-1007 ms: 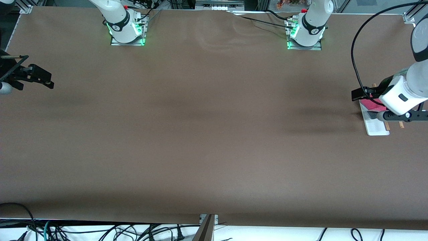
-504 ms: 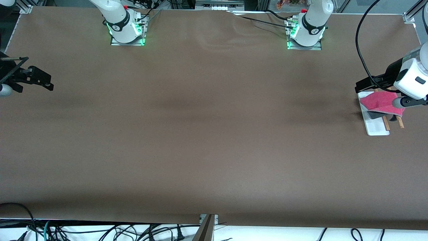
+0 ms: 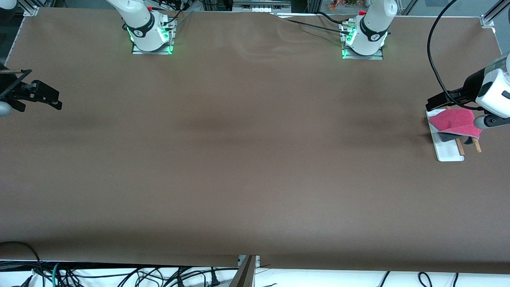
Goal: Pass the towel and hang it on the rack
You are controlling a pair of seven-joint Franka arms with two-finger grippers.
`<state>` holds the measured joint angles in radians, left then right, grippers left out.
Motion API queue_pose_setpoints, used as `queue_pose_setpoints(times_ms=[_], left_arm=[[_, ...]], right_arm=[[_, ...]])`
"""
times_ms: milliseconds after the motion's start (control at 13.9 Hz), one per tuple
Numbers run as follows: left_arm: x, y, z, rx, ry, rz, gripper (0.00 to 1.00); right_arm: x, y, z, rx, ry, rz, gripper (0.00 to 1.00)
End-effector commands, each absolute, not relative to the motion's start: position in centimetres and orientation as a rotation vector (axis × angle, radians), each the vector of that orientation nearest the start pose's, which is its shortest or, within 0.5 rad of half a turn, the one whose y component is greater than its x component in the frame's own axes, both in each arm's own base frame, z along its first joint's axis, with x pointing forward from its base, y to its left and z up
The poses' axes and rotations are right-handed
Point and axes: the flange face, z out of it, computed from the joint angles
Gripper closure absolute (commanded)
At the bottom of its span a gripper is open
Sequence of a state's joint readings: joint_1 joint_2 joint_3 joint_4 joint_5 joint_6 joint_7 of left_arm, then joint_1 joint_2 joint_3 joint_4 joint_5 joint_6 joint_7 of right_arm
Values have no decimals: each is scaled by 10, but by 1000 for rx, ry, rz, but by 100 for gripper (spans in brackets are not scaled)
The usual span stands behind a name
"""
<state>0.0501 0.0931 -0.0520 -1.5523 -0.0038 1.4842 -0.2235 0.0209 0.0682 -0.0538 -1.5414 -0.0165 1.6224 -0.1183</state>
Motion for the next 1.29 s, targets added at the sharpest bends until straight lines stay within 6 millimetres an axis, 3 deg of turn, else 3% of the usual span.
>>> queue_pose_setpoints(times_ms=[0,576,719,1079,1223], left_arm=[[568,-5,577,-3114,-316,232,0],[576,4,576,-3109,-229,229,0],[577,11,587,-3114,-259,201,0],[578,7,587,-3103,-304,190,0],[578,15,587,-3104,-323,190,0]], right_arm=[[582,-21,610,-3160,-156,-31,0],[583,-19,611,-3158,-161,-36,0],[583,-19,611,-3157,-161,-37,0],[583,-19,611,-3157,-161,-37,0],[583,-19,611,-3155,-161,-37,0]])
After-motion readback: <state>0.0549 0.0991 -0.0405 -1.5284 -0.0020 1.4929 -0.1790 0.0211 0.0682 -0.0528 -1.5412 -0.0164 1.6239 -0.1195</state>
